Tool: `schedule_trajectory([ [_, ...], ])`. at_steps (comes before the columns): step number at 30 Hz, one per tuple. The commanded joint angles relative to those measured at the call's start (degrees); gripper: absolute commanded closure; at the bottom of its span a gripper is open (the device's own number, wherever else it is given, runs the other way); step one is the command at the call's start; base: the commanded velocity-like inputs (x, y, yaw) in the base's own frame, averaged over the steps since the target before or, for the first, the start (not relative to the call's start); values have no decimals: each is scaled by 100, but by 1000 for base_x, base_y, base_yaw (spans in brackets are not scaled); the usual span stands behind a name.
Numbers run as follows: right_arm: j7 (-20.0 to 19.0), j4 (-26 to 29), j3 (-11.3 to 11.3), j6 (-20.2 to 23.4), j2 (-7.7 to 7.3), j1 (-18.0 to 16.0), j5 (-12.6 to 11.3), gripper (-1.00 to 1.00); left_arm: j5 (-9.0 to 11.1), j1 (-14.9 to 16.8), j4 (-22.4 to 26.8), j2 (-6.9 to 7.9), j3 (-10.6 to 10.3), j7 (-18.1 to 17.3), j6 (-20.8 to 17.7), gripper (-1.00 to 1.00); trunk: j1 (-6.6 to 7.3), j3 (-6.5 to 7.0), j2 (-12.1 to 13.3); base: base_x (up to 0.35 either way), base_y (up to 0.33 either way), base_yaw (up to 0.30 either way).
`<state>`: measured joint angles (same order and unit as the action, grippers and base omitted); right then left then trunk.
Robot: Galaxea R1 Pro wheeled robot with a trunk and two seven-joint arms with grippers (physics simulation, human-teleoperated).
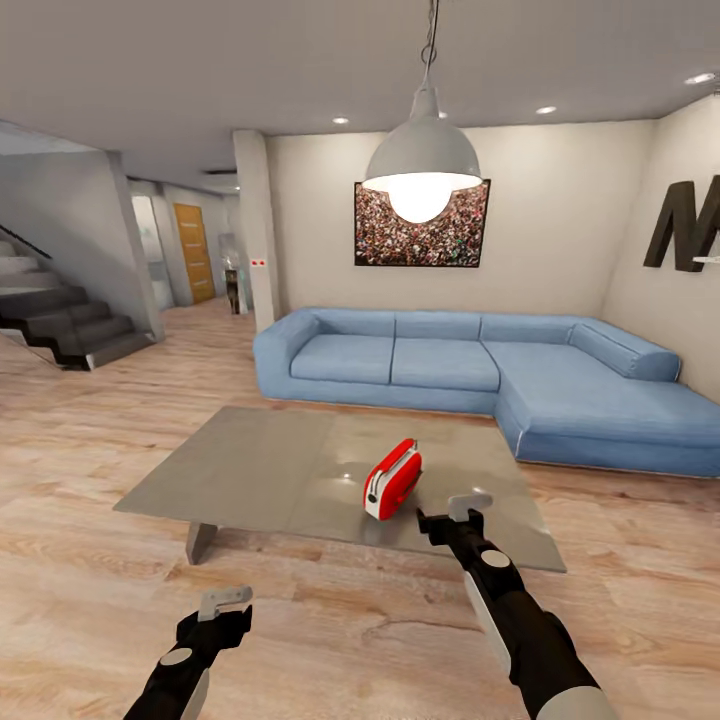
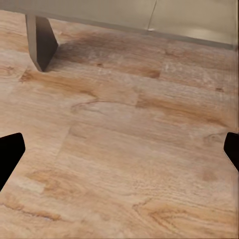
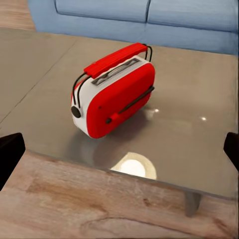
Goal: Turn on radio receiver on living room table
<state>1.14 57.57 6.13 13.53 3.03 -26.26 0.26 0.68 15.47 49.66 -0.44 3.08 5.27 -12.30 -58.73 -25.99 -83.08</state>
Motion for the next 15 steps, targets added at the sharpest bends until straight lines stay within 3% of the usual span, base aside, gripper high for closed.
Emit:
schedule_trajectory([
  [1, 0, 0, 0, 0, -1, 0, 0, -100, -1, 0, 0, 0, 0, 0, 0, -100, 0, 0, 0, 0, 0, -263],
  [15, 0, 0, 0, 0, 3, -2, 0, -100, 1, 0, 0, 0, 0, 0, 0, -100, 0, 0, 0, 0, 0, -258],
])
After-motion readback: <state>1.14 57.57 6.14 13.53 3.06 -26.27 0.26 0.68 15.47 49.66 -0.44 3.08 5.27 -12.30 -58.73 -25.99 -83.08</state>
